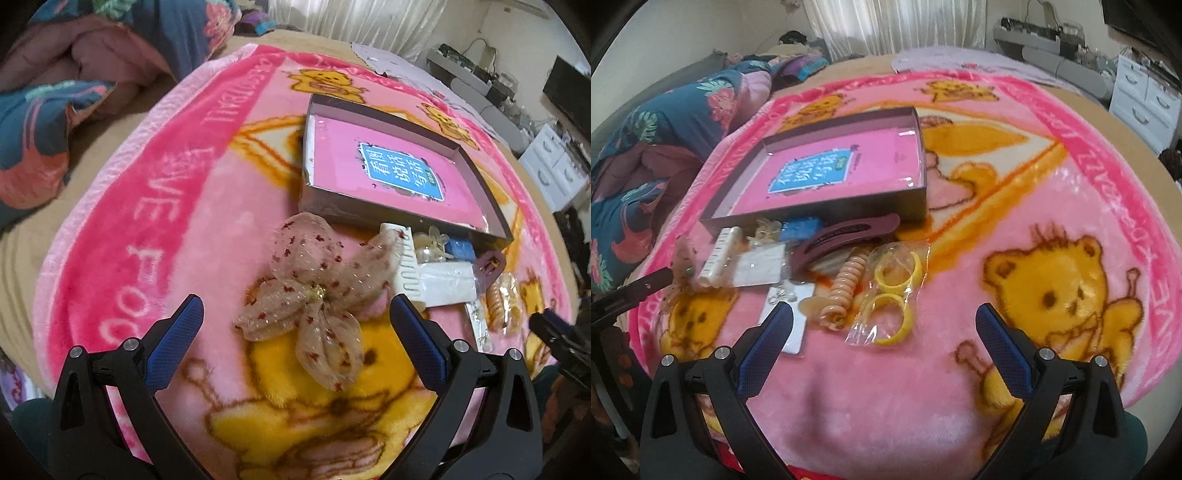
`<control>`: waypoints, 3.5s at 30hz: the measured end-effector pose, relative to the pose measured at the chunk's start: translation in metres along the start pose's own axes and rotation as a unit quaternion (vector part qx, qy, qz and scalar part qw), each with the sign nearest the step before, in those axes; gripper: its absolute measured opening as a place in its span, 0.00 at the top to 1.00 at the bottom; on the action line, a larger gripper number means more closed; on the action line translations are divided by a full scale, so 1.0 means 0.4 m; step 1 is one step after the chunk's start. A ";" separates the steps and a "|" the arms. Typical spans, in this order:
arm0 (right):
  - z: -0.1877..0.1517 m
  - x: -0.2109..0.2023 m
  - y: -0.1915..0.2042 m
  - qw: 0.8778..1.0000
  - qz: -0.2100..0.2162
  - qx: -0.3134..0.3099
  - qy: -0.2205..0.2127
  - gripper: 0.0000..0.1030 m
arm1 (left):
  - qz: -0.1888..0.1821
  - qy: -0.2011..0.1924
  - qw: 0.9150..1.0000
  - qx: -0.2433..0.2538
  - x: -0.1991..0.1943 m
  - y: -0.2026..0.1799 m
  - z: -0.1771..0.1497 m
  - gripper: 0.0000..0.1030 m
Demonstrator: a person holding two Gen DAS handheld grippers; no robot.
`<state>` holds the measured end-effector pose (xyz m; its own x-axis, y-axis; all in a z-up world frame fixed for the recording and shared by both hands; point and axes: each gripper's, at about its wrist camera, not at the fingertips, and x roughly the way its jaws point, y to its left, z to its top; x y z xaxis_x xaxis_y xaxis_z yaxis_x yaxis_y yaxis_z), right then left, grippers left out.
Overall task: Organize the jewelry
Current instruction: 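Grasp the dotted ribbon bow with the left tool while the right grasps the yellow-ring bag, then lower the bow into the grey box with the left tool while the right drops the ring bag in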
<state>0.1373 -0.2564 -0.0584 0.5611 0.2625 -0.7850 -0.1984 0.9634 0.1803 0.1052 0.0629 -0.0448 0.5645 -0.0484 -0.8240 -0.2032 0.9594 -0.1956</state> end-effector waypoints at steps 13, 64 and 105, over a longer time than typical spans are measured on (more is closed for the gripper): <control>0.024 0.105 -0.042 0.998 0.006 0.029 0.059 0.44 | -0.075 0.047 0.996 -0.023 0.084 0.013 0.033 0.13; 0.266 0.002 -0.051 0.995 0.047 0.028 -0.085 0.70 | -0.102 -0.059 0.993 0.004 0.009 -0.085 0.289 0.91; 0.293 0.242 -0.001 0.999 0.036 0.000 -0.006 0.67 | -0.044 -0.027 0.998 0.048 0.187 -0.147 0.280 0.30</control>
<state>0.2860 -0.2250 -0.0651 0.5542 0.3324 -0.7631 -0.2383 0.9418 0.2371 0.2490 0.0340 -0.0354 0.6190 -0.1217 -0.7759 -0.0743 0.9744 -0.2122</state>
